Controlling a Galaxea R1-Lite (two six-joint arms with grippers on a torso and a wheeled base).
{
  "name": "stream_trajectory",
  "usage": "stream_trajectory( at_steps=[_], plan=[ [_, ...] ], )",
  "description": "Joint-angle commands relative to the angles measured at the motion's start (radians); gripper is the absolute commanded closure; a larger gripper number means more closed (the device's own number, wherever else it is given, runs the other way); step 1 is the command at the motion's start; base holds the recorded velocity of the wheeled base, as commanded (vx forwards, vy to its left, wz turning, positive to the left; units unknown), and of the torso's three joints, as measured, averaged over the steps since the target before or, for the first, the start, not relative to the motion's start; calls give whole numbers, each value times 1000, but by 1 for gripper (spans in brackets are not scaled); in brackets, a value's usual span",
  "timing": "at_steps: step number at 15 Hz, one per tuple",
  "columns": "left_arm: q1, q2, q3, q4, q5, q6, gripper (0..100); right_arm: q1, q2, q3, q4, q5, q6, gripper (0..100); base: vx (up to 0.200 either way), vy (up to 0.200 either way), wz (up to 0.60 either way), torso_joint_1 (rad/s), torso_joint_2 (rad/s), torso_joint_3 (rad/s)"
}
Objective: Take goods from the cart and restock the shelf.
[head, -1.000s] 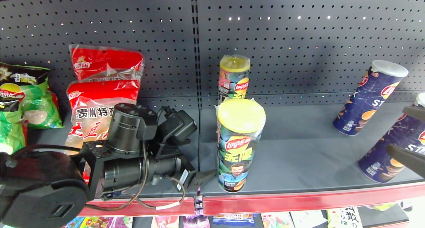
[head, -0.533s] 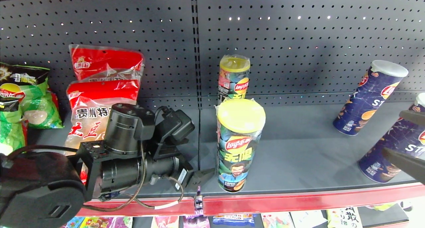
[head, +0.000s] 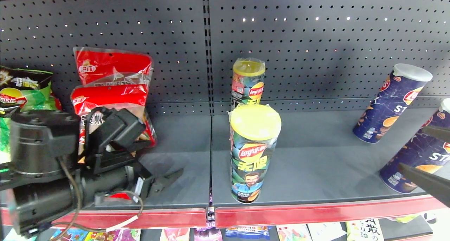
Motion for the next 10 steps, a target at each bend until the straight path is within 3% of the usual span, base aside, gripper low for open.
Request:
stream_trajectory(
  at_steps=[1, 3, 4, 6, 9, 10],
  plan=[
    [122, -315, 58, 186, 112, 0, 0, -51, -47, 59, 5, -35, -35, 0, 0, 0, 0, 0, 0, 0],
    [204, -489, 49, 405, 140, -3, 0, -69, -106, 77, 9, -50, -40, 0, 0, 0, 0, 0, 0, 0],
    [214, -569, 56, 485, 140, -26, 0, -80, -138, 79, 37, -78, -40, 0, 0, 0, 0, 0, 0, 0],
    [212, -673, 70, 574, 140, -93, 0, -91, -230, 67, 167, -105, -40, 0, 0, 0, 0, 0, 0, 0],
    [223, -778, 104, 603, 160, -101, 0, -131, -394, 58, 361, -179, -34, 0, 0, 0, 0, 0, 0, 0],
    [269, -804, 101, 647, 180, -103, 0, -168, -429, 64, 390, -219, -12, 0, 0, 0, 0, 0, 0, 0]
  ],
)
